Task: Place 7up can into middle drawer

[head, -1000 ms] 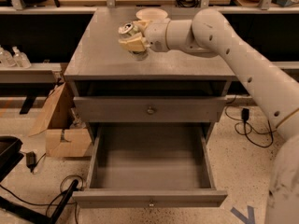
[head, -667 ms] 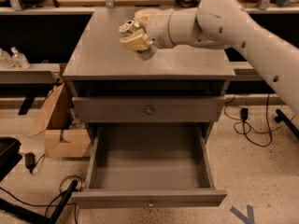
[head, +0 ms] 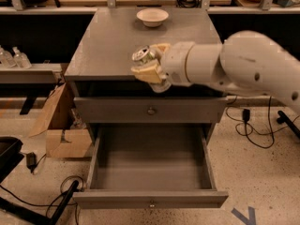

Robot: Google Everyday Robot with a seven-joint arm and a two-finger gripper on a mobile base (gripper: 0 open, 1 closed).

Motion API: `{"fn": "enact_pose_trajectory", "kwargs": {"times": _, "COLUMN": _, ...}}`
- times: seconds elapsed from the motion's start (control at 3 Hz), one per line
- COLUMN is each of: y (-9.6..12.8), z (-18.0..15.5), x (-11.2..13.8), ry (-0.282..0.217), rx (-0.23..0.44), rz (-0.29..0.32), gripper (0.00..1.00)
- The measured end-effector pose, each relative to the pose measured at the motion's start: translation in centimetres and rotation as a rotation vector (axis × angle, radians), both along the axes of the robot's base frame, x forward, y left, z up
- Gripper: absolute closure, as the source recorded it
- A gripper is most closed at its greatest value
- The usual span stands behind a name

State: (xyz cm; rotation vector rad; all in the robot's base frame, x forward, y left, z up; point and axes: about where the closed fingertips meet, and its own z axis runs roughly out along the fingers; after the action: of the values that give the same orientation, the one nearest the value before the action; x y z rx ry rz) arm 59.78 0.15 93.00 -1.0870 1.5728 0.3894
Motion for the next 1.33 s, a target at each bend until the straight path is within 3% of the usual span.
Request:
{"fn": "enact_pose_trajectory", "kwargs": {"times": 0.33, "y": -1.3, "z": -5.0, "x": -2.3, "ry": 0.065, "rx": 0.152, "rz": -0.021, "gripper": 1.0}}
{"fn": "enact_pose_trajectory", "kwargs": {"times": 0.67, "y": -1.2, "z": -4.9, "x": -2.2, "ry": 0.064, "rx": 0.149, "rz": -0.021, "gripper": 1.0}}
{"fn": "enact_pose_trajectory", "kwargs": {"times": 1.0, "y": -0.5, "z": -7.6, "x": -1.1, "ry": 0.096, "rx": 0.196, "rz": -0.014, "gripper": 1.0}}
{"fn": "enact_pose_trajectory", "kwargs": {"times": 1.33, "y": 3.5, "z": -14.8, "x": 1.3, "ry": 0.123, "rx": 0.324, "rz": 0.02, "gripper": 1.0}}
